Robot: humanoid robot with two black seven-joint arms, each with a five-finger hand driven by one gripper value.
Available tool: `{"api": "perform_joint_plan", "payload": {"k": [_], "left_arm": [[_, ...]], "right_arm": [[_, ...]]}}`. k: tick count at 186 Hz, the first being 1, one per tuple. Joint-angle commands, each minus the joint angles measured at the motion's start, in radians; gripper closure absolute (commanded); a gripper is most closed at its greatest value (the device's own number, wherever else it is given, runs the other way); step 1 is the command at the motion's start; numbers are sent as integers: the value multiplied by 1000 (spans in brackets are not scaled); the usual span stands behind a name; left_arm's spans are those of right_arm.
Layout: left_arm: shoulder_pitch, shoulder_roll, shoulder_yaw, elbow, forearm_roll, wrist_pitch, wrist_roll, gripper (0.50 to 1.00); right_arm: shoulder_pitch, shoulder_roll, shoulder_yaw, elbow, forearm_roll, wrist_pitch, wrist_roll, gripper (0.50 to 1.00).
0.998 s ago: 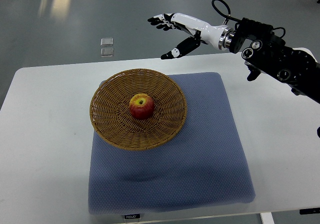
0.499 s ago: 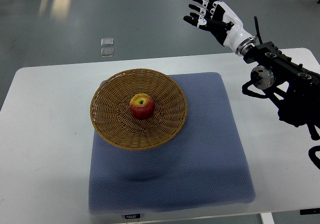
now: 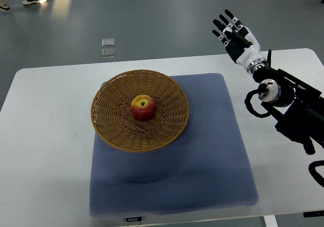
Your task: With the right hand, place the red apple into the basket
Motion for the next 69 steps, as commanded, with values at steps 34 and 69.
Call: {"api": "perform_joint_plan", "payload": {"k": [34, 69], "left_arm": [[0, 0, 0, 0, 0, 0, 0, 500], [0, 0, 0, 0, 0, -1, 0, 500]], "right_arm": [[-47, -1, -6, -10, -1, -9, 11, 579], [-64, 1, -1, -15, 1, -8, 14, 579]]}}
